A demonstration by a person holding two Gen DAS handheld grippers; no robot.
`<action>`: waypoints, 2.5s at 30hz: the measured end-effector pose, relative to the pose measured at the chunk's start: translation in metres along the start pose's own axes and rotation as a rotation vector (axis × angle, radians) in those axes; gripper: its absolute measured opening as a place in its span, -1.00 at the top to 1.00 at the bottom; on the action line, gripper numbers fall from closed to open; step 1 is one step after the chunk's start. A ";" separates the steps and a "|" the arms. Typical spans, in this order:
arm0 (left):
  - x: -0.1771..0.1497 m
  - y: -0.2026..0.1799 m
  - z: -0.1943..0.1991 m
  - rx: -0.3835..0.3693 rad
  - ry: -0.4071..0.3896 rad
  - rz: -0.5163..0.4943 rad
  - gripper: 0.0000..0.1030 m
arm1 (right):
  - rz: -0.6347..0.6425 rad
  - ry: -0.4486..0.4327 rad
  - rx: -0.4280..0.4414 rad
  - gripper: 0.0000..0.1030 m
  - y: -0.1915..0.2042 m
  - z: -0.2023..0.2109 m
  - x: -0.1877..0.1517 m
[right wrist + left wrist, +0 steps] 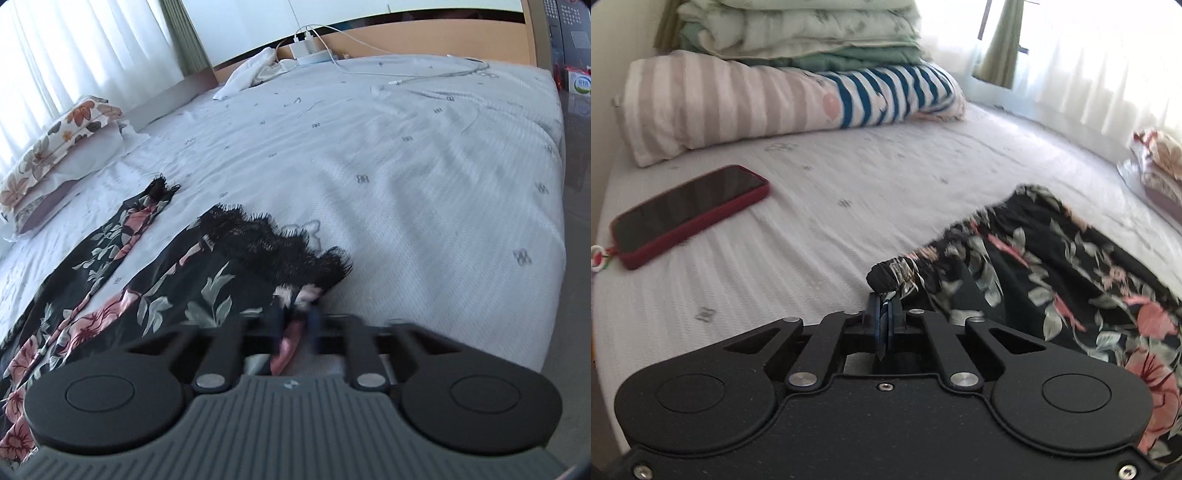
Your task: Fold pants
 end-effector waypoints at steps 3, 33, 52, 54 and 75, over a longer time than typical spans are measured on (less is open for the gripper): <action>0.010 0.008 0.019 0.026 -0.070 -0.030 0.95 | 0.057 -0.022 0.003 0.88 0.009 0.011 0.003; 0.014 0.080 0.071 0.124 -0.092 -0.106 0.73 | 0.076 -0.072 -0.049 0.89 -0.031 0.059 0.009; 0.086 -0.030 0.099 -0.241 -0.013 -0.167 -0.56 | 0.104 -0.075 0.225 -0.19 0.076 0.091 0.061; 0.091 -0.051 0.087 -0.267 0.029 -0.165 -0.57 | 0.103 -0.071 0.244 -0.23 0.091 0.090 0.069; 0.109 -0.159 -0.107 -0.060 0.239 -0.121 -0.75 | 0.069 0.143 0.202 -0.56 0.221 -0.075 0.138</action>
Point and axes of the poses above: each gripper's, at about its wrist camera, not at the fingertips, and z roughly against the way its jaws point, y to its left, x to its top, the point moved 9 cm from there along -z, roughly the way its jaws point, and after that the axes turned 4 degrees about x, right-handed, at the moved point
